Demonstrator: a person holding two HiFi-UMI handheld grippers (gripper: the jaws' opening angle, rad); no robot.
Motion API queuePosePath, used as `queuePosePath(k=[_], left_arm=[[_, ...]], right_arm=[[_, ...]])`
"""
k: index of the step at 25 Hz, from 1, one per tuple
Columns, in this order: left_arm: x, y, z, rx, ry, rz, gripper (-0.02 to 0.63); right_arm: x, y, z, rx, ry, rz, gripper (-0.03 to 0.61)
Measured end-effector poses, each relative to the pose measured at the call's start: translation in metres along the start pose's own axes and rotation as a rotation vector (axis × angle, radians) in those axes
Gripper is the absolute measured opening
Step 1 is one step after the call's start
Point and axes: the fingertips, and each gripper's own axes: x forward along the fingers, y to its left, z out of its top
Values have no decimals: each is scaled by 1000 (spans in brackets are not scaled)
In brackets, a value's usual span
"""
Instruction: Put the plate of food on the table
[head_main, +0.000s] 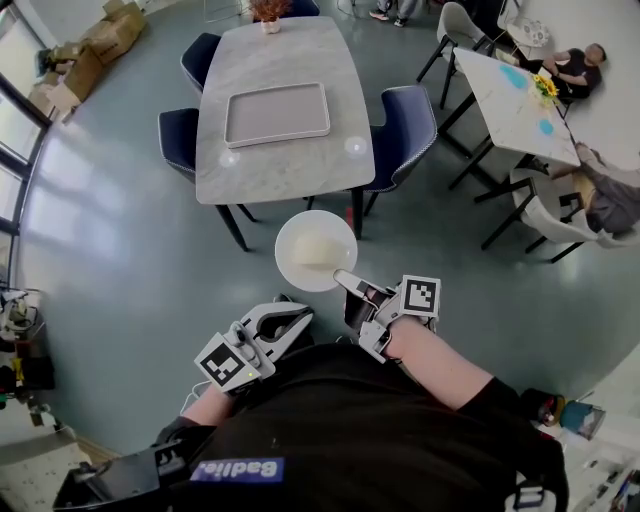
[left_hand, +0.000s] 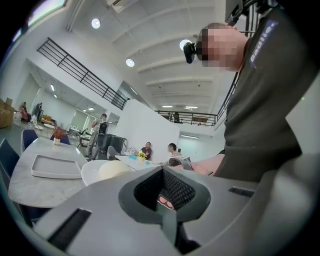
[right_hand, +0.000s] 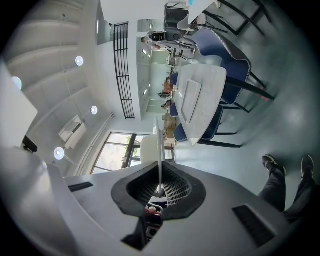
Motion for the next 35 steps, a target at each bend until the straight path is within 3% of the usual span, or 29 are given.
queuePosePath(k=[21, 26, 35], left_arm=[[-34, 154, 36, -23, -16, -80, 5], [-45, 215, 55, -46, -16, -128, 5], [-46, 218, 52, -45, -23, -159, 5]], right_arm=[[139, 14, 59, 18, -81, -31, 21], [195, 24, 88, 30, -134, -32, 21], [199, 20, 94, 32, -178, -22, 21]])
